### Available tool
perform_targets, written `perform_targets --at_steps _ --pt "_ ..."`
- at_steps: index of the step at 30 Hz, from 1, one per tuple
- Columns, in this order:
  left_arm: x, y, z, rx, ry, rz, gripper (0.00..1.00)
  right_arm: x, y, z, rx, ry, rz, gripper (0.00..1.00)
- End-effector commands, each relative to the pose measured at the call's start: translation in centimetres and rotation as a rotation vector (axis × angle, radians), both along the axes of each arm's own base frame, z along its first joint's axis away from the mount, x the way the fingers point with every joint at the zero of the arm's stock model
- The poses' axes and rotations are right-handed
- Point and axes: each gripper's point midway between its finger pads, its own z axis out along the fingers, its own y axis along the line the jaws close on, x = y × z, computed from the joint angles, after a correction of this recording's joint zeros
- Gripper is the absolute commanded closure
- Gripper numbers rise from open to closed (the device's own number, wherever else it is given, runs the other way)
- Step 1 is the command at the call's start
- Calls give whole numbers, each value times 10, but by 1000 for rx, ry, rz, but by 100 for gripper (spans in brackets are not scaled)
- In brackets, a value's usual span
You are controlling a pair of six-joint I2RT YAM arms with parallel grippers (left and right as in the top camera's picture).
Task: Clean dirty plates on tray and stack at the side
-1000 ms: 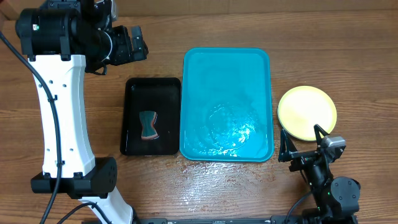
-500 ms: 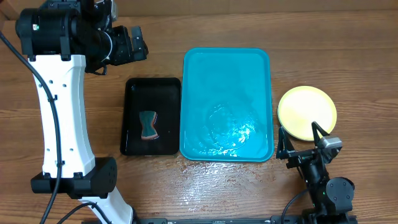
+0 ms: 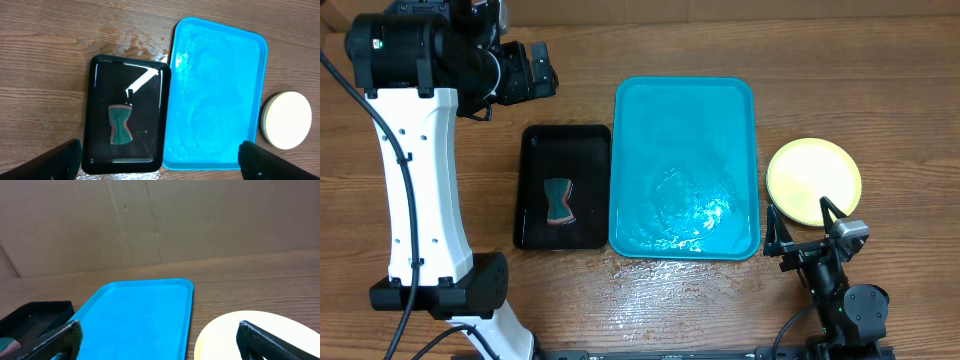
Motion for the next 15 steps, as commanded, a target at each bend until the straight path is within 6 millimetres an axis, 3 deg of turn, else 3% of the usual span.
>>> perform_targets --at_steps 1,15 --pt "-3 0 9 9 -29 -10 0 0 1 -2 -3 -3 5 0" --pt "0 10 15 64 -73 -10 0 0 1 -2 -3 -3 5 0"
